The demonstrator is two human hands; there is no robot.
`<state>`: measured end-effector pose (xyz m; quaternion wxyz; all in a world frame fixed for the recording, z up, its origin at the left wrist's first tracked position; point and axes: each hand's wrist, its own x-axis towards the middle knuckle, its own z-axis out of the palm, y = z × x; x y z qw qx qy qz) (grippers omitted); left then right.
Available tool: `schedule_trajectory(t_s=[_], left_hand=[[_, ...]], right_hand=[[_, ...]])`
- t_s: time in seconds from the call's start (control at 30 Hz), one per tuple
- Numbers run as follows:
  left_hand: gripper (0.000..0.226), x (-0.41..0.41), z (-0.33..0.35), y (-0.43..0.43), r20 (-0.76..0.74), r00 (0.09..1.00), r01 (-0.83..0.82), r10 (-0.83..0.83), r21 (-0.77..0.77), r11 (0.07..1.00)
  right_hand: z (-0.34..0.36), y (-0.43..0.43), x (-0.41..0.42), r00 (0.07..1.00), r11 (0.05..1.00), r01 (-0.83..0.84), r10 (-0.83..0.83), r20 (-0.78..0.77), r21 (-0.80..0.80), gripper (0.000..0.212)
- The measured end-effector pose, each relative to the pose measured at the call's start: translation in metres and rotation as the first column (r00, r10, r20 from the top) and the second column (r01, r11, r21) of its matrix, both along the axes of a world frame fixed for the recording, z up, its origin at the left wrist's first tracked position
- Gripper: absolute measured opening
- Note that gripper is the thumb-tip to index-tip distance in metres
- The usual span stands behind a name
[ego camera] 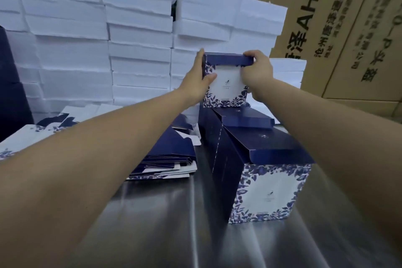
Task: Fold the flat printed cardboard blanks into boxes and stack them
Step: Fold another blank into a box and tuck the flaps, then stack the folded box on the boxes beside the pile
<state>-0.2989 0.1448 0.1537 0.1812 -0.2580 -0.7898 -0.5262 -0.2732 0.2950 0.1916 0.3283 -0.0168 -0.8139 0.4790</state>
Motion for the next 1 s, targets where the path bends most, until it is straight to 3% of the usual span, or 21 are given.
schedule_trajectory(t_s=[0.13,0.2,0.27,0.37,0.43,0.5,0.6,0.73,0.87,0.9,1.0], left_hand=[[0.081,-0.019,-0.008,0.001,0.155,0.988,0.022,0.029,-0.315,0.949],[0.070,-0.020,-0.011,0.003,0.131,0.988,-0.032,0.082,-0.346,0.938],[0.054,-0.016,-0.015,-0.001,0.093,0.990,-0.074,0.108,-0.305,0.949],[0.050,0.004,-0.025,-0.009,0.092,0.987,-0.115,0.131,-0.164,0.980],[0.045,0.027,-0.034,-0.014,0.134,0.981,-0.140,0.138,0.001,0.990],[0.037,0.057,-0.047,-0.025,0.176,0.980,-0.122,0.098,0.129,0.984],[0.031,0.116,-0.075,-0.053,0.308,0.950,-0.051,-0.050,0.312,0.949],[0.027,0.210,-0.119,-0.108,0.399,0.913,-0.239,0.078,0.371,0.897],[0.022,0.274,-0.139,-0.155,0.431,0.872,-0.388,0.234,0.314,0.867],[0.023,0.283,-0.140,-0.163,0.430,0.867,-0.406,0.251,0.317,0.857],[0.026,0.303,-0.144,-0.181,0.433,0.848,-0.475,0.306,0.364,0.801]], right_hand=[[0.000,0.006,-0.017,0.991,0.988,0.091,-0.103,0.086,0.125,0.052],[0.002,0.009,-0.017,0.973,0.992,0.051,-0.075,0.216,0.115,0.062],[0.006,0.006,-0.011,0.957,0.993,0.032,-0.063,0.284,0.115,0.071],[0.019,-0.011,0.009,0.967,0.976,0.023,-0.077,0.243,0.215,0.076],[0.033,-0.029,0.029,0.982,0.987,-0.028,-0.003,0.188,0.161,0.063],[0.041,-0.058,0.061,0.978,0.992,-0.122,0.114,0.176,0.034,0.038],[0.025,-0.107,0.119,0.908,0.931,-0.302,0.346,0.238,-0.204,0.011],[-0.056,-0.166,0.182,0.839,0.873,-0.330,0.446,0.313,-0.360,0.016],[-0.141,-0.215,0.245,0.775,0.809,-0.301,0.516,0.365,-0.505,0.021],[-0.157,-0.224,0.255,0.799,0.815,-0.315,0.504,0.328,-0.485,0.021],[-0.179,-0.244,0.267,0.876,0.900,-0.395,0.429,0.222,-0.184,0.018]])
